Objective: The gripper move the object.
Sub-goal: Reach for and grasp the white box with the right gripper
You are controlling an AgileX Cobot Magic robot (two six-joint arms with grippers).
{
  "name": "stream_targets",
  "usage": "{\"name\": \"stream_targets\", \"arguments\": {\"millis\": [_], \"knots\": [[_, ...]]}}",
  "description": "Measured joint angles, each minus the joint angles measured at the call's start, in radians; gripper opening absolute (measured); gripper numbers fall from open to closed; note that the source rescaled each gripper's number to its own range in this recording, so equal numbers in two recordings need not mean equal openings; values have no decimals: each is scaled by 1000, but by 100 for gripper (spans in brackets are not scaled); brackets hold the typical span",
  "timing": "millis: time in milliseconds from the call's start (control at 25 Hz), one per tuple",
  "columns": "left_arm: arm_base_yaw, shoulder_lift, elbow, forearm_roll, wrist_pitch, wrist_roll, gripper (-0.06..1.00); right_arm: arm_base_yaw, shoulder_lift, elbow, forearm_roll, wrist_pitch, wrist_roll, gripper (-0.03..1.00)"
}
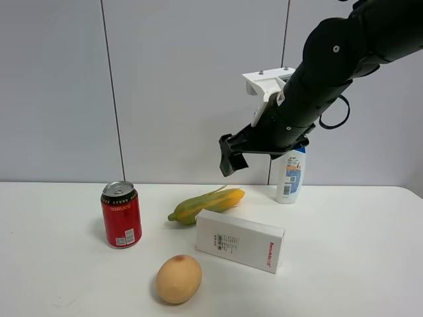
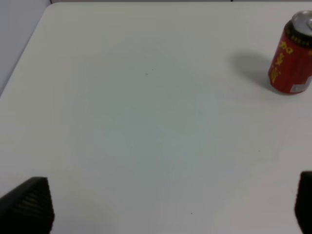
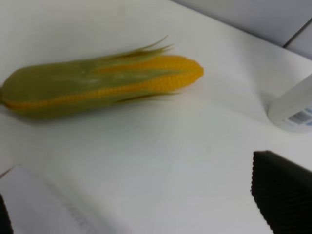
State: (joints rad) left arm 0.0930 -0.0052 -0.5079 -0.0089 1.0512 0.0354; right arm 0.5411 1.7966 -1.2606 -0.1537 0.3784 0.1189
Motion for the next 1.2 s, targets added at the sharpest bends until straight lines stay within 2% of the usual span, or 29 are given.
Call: {"name": "stream_targets", "arguments": {"millis": [520,680,920,1200], "knots": [[0,0,0,-1,0,0,100,83,0,0,13,131,0,100],[0,0,0,-1,0,0,100,90,0,0,52,162,0,100],[0,0,0,-1,0,0,100,90,17,-2,53,257,-3,100],[0,0,0,-1,0,0,100,90,83,-2,53,269,-96,100]]}}
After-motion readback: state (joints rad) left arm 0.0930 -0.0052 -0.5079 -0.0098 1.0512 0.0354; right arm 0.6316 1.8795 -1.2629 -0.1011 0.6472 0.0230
